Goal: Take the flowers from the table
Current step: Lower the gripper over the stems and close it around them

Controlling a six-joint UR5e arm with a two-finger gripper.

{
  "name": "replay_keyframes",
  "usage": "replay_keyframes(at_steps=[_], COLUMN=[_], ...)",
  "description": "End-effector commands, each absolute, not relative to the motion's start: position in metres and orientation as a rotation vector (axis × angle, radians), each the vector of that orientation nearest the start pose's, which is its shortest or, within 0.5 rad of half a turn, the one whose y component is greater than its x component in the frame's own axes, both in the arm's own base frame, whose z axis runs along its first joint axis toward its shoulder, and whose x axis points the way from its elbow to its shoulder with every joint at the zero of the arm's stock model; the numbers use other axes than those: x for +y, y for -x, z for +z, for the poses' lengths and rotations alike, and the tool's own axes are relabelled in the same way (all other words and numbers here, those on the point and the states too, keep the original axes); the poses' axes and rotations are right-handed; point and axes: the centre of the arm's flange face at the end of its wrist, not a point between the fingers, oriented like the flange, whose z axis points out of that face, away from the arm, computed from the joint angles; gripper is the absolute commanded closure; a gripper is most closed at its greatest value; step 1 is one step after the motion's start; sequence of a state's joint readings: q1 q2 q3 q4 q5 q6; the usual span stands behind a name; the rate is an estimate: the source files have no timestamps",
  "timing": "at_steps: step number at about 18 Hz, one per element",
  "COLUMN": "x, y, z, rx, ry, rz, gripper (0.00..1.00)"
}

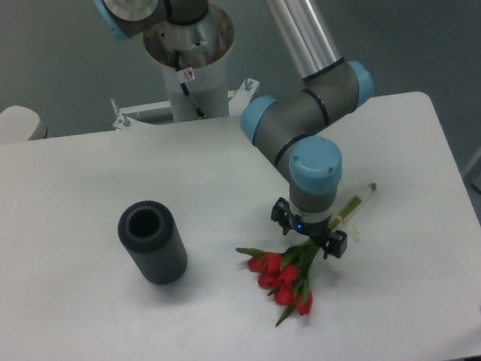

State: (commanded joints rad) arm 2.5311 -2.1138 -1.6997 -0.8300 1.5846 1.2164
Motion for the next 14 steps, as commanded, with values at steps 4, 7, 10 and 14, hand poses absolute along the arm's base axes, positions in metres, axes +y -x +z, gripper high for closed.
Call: replay_keyframes(at_steps=[4, 7, 10, 14], x=[0.4773, 0.4779, 0.4785, 0.4802], y=[0.4418, 0.4427, 0.4435, 0.4475], z=[0.1843, 0.1855, 0.1868, 0.1929], rx=[0.399, 0.398, 0.410, 0.416], ry=[3.083, 3.082, 3.079, 3.071], rz=[0.132, 0.136, 0.141, 0.159], gripper=[0.02, 0.29, 0.50, 0.64])
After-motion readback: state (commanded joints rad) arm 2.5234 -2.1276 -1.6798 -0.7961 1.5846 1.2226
